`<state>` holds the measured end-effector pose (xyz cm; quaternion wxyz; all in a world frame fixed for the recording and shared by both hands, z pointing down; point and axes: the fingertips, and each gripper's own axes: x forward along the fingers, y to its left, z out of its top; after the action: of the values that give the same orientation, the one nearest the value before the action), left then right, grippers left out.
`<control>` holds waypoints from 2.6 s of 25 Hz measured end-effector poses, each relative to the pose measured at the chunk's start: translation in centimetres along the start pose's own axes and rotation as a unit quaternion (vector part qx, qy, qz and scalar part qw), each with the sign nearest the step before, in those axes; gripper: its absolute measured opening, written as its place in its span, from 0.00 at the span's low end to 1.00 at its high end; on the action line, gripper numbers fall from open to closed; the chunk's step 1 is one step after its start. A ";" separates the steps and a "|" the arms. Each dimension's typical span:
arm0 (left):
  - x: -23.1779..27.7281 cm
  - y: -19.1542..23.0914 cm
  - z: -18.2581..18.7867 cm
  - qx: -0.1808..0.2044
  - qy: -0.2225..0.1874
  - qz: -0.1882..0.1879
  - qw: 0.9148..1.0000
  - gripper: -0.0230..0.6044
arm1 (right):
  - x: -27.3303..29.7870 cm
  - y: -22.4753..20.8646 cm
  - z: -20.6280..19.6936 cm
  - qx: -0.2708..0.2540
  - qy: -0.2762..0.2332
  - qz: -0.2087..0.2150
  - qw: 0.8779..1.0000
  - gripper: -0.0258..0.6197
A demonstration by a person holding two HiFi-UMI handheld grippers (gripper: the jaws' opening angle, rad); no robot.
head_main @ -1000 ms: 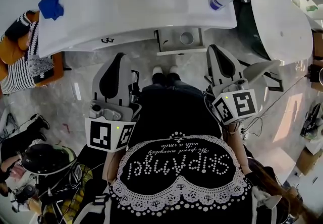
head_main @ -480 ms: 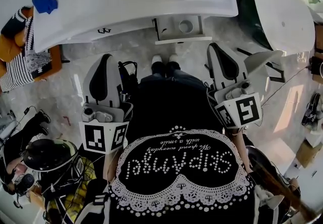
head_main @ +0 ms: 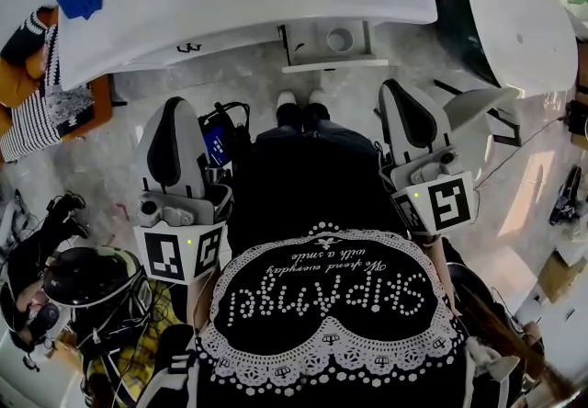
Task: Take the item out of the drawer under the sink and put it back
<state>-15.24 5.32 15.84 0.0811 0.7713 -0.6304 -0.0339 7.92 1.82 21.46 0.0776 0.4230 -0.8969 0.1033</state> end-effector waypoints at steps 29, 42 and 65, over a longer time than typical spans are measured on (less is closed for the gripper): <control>1.9 -3.7 -1.3 -0.030 0.016 -0.046 0.998 0.04 | 0.4 0.9 -0.5 -0.002 0.018 0.014 1.000 0.07; 1.8 -3.3 -1.2 -0.023 0.016 -0.043 0.999 0.04 | 0.5 0.9 -0.6 -0.005 0.024 0.013 1.000 0.07; 1.3 -1.8 -0.2 -0.001 0.004 -0.031 0.999 0.04 | 0.7 1.2 -0.9 -0.011 0.036 0.019 0.999 0.07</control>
<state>-13.20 4.45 15.78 0.0838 0.7908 -0.6054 -0.0341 6.58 2.29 22.36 0.1127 0.4006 -0.9026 0.1104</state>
